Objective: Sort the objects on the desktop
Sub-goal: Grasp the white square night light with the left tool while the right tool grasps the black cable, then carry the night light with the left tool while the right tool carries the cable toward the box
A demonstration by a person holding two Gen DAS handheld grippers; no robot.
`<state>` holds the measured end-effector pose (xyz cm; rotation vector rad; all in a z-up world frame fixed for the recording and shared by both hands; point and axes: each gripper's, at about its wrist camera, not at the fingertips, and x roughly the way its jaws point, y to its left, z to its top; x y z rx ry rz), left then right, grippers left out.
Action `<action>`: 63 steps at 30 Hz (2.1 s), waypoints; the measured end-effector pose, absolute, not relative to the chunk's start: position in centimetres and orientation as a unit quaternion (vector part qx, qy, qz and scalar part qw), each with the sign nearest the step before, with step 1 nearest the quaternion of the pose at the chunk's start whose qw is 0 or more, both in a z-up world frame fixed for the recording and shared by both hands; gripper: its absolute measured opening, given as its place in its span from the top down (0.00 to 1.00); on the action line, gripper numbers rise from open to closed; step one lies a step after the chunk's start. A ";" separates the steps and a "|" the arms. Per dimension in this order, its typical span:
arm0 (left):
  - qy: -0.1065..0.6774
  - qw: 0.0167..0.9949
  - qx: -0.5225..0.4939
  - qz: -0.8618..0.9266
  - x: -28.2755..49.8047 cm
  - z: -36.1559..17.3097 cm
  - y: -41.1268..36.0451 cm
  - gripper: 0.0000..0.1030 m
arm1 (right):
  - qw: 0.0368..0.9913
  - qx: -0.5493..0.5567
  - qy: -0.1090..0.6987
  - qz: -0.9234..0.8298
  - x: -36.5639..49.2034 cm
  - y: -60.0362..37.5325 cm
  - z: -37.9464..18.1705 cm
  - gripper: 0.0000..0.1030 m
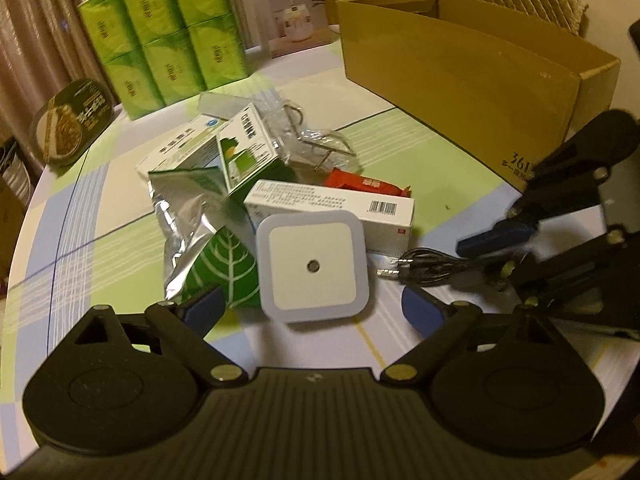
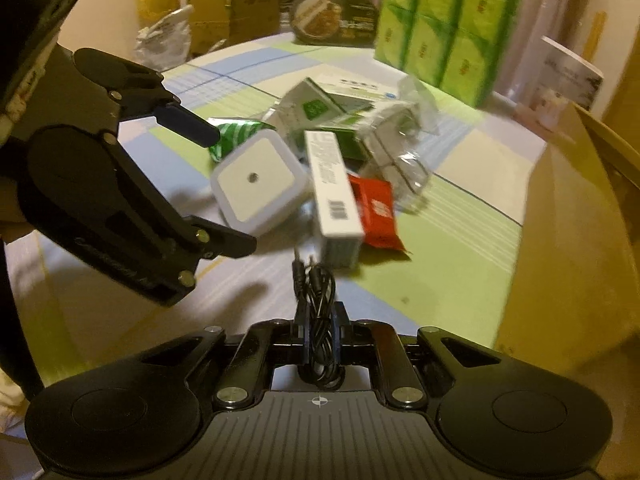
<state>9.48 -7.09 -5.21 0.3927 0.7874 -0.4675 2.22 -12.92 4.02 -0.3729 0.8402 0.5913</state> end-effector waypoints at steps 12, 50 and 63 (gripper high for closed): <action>0.373 0.880 0.211 -0.203 10.3 -6.6 -8.7 0.39 | 0.856 -0.191 0.395 0.272 1.3 -13.5 3.5 0.92; 0.395 0.873 0.199 -0.205 6.5 -6.4 -5.9 0.39 | 0.860 -0.152 0.409 0.265 0.4 -13.8 3.0 0.88; 0.392 0.878 0.178 -0.210 5.3 -5.2 -5.7 0.39 | 0.869 -0.136 0.400 0.257 -0.3 -14.0 4.0 0.89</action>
